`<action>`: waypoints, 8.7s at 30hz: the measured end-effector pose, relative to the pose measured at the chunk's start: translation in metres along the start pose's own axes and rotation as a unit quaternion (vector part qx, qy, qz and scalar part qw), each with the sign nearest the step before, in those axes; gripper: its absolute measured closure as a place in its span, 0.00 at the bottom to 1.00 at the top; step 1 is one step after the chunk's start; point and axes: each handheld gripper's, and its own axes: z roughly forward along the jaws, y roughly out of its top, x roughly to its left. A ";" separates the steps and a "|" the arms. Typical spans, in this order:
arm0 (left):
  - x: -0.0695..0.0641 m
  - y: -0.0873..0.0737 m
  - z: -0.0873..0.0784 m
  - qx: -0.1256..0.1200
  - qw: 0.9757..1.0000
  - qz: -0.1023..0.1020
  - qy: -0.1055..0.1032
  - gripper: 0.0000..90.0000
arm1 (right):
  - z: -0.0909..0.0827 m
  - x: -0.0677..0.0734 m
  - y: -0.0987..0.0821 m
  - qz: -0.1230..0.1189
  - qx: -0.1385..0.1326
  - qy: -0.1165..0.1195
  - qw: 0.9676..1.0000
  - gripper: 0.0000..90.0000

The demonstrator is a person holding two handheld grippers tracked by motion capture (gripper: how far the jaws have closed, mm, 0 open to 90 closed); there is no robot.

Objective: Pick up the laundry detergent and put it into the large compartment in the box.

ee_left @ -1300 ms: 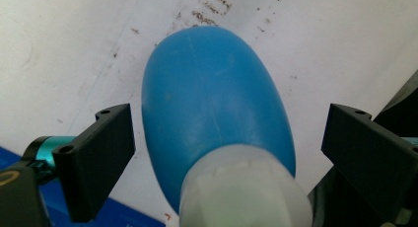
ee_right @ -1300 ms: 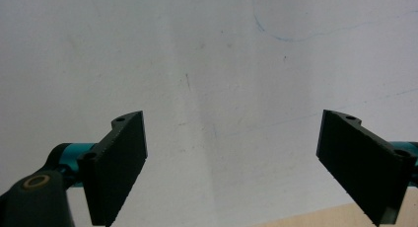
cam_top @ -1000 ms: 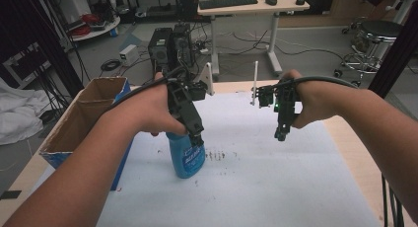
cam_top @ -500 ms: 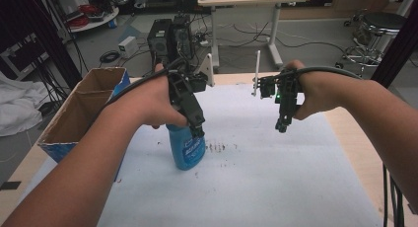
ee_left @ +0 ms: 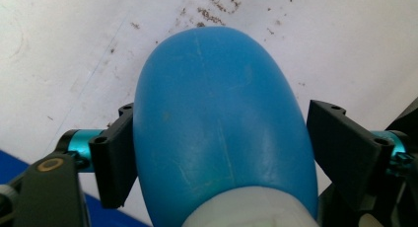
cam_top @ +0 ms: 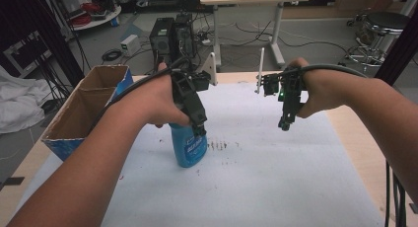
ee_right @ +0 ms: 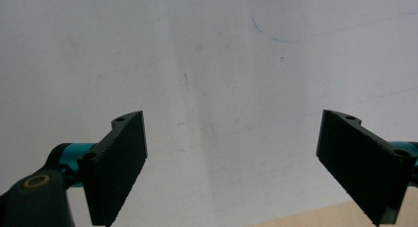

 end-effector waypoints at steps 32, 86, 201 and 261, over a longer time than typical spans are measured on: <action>0.002 0.000 -0.001 -0.003 1.000 -0.002 0.003 0.37 | 0.004 -0.001 0.003 -0.004 0.009 -0.001 1.000 0.12; -0.011 -0.039 -0.081 -0.007 1.000 0.006 0.018 0.40 | -0.008 0.008 0.002 -0.004 0.003 -0.007 1.000 0.12; 0.123 -0.181 -0.031 0.034 0.997 -0.063 0.036 0.40 | -0.007 0.019 0.022 -0.023 0.019 -0.013 0.999 0.12; 0.111 -0.186 -0.087 0.005 0.998 -0.037 0.059 0.19 | -0.007 0.021 0.022 -0.022 0.014 -0.014 1.000 0.12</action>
